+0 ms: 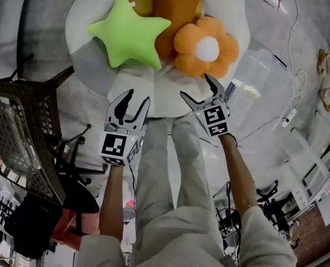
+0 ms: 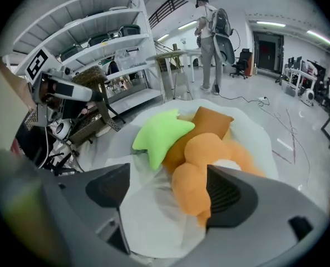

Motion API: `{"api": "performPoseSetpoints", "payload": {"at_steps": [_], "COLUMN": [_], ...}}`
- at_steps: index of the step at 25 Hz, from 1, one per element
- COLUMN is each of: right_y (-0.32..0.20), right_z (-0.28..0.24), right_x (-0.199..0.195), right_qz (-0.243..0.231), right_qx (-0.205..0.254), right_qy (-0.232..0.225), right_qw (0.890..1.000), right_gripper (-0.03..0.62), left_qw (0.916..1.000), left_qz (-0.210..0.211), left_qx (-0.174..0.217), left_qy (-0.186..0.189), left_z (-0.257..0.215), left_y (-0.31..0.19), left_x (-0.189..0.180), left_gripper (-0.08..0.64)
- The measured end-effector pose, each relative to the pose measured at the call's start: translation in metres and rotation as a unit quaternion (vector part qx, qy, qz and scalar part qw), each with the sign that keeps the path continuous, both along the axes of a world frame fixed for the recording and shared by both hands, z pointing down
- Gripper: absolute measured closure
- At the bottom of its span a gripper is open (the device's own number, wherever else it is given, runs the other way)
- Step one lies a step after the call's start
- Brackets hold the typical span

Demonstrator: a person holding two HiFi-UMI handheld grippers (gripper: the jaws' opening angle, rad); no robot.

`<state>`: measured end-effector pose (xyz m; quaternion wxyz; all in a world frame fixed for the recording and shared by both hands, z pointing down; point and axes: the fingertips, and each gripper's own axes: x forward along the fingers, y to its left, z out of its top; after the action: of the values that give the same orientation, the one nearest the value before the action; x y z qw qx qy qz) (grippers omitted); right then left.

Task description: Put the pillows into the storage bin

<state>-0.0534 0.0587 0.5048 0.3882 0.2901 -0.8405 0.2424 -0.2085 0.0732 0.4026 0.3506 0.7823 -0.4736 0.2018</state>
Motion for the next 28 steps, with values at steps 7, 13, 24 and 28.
{"api": "performPoseSetpoints", "payload": {"at_steps": [7,13,24,28], "right_y": [-0.005,-0.019,-0.034,-0.041], "right_z": [0.080,0.133,0.203,0.198], "right_x": [-0.002,-0.010,0.003,0.007], "right_qz": [0.008,0.008,-0.006,0.014], "right_qx": [-0.030,-0.045,-0.074,-0.116], "right_qy": [0.051,0.089,0.227,0.211], "right_qw": [0.998,0.995,0.971,0.971], "right_gripper": [0.152,0.140,0.258,0.351], "left_qw": [0.9999,0.9998,0.9998,0.9998], "left_qz": [-0.001,0.004,0.004,0.004], "left_qx": [-0.003,-0.008,-0.015,-0.017], "left_qy": [0.010,0.019,0.013,0.011], "left_z": [0.016,0.027,0.041,0.040], "left_y": [0.001,0.001,0.008,0.011], "left_x": [-0.004,-0.006,-0.022,-0.022], "left_gripper": [0.367,0.367,0.367,0.367]}}
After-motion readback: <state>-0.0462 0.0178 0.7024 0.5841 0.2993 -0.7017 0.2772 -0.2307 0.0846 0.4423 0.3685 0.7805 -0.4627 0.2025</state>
